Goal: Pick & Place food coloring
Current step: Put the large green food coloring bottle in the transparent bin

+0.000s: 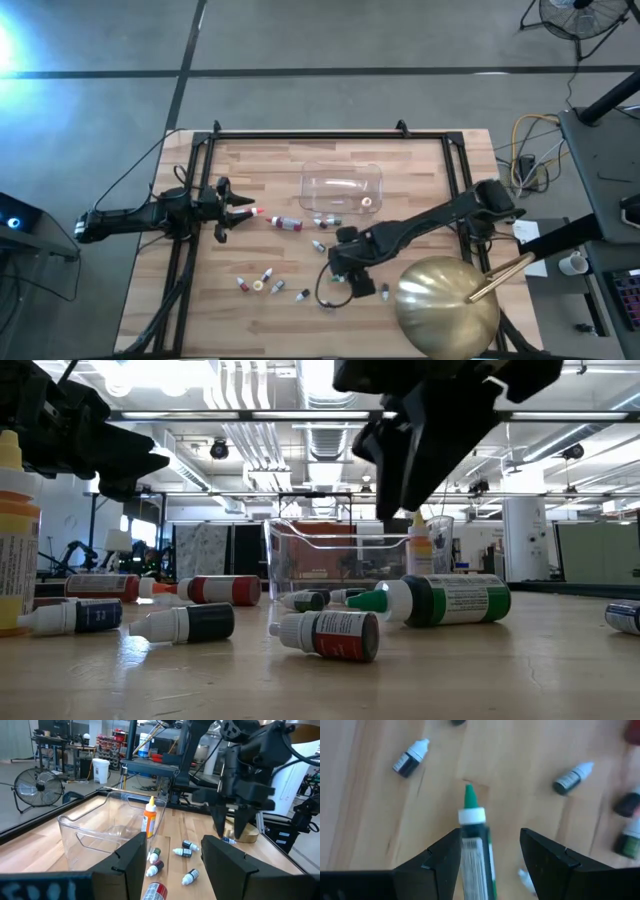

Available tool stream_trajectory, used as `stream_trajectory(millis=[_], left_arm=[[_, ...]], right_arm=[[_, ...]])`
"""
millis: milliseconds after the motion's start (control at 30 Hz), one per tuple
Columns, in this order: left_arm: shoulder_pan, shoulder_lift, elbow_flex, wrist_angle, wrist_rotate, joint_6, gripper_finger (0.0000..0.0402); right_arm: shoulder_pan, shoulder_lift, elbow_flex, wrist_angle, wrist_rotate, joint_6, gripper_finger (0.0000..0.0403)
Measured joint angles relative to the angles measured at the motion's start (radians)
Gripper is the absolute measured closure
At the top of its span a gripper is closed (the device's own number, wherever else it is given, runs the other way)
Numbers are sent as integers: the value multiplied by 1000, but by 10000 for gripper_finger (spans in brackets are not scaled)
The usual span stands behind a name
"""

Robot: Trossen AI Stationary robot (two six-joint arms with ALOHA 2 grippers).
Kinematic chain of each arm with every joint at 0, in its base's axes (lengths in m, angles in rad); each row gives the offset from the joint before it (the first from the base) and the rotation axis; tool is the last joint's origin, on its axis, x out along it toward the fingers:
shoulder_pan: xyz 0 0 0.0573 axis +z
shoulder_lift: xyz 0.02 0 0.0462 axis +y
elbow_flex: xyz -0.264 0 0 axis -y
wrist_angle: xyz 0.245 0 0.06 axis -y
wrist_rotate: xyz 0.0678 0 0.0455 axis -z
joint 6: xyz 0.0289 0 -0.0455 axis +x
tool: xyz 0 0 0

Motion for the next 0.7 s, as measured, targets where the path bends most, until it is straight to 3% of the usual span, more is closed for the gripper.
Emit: stream_trajectory(millis=[333,500,700], left_arm=[[0,0,0,3,0,0,239],[0,0,0,5,0,0,239],[0,0,0,5,0,0,239]], right_arm=[[25,187,119,-18,-44,10,207],[38,201,139,-46,28,11,207],[39,203,133,-38,32,11,207]])
